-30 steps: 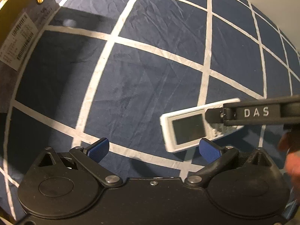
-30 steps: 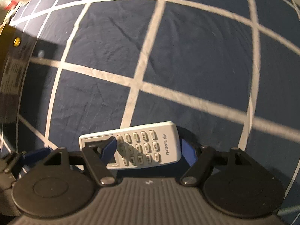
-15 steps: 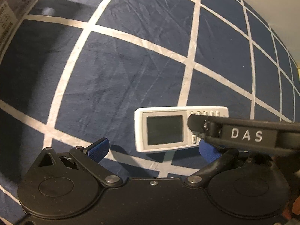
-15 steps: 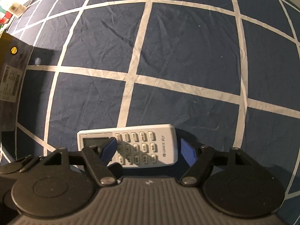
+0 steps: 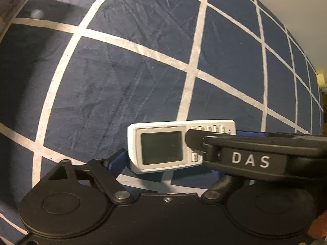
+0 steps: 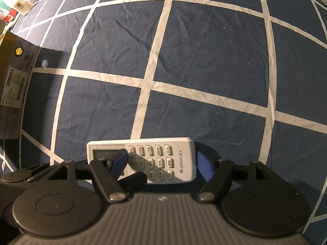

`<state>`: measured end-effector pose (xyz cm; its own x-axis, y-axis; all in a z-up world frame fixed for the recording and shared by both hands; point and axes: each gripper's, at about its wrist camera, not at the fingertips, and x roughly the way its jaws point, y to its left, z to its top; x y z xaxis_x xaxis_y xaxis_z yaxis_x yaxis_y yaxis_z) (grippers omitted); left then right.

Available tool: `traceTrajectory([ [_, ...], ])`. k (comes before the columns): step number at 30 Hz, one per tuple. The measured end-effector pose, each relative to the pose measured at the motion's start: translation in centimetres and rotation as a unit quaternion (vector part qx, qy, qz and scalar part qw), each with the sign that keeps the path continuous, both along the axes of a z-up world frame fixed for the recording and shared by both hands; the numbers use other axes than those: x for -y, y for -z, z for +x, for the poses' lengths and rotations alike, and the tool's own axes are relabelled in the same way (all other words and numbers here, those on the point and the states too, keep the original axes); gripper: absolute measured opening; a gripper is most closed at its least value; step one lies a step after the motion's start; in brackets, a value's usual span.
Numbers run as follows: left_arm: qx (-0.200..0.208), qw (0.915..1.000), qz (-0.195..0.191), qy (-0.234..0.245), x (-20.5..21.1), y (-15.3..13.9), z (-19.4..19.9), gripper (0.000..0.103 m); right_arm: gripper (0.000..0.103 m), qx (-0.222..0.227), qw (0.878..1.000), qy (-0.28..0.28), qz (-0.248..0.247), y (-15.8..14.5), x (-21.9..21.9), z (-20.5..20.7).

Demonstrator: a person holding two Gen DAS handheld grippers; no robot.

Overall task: Organize objects
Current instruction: 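Lift the GREE remote with both grippers and carry it to the box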

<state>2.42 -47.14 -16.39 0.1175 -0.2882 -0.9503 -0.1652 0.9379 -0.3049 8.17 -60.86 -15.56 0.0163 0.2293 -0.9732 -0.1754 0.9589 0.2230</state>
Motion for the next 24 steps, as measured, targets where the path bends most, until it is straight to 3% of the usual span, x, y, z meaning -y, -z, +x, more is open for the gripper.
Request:
traceTrajectory([
  [13, -0.001, 0.9997, 0.015, 0.017, 0.3, -0.9, -0.1, 0.078, 0.069, 0.007, 1.000, 0.014, 0.005, -0.4, 0.5, -0.6],
  [24, 0.031, 0.9986, 0.035, 0.026, -0.2, -4.2, -2.7, 0.078, 0.069, 0.039, 0.999, 0.025, 0.023, -3.5, 0.1, -3.5],
])
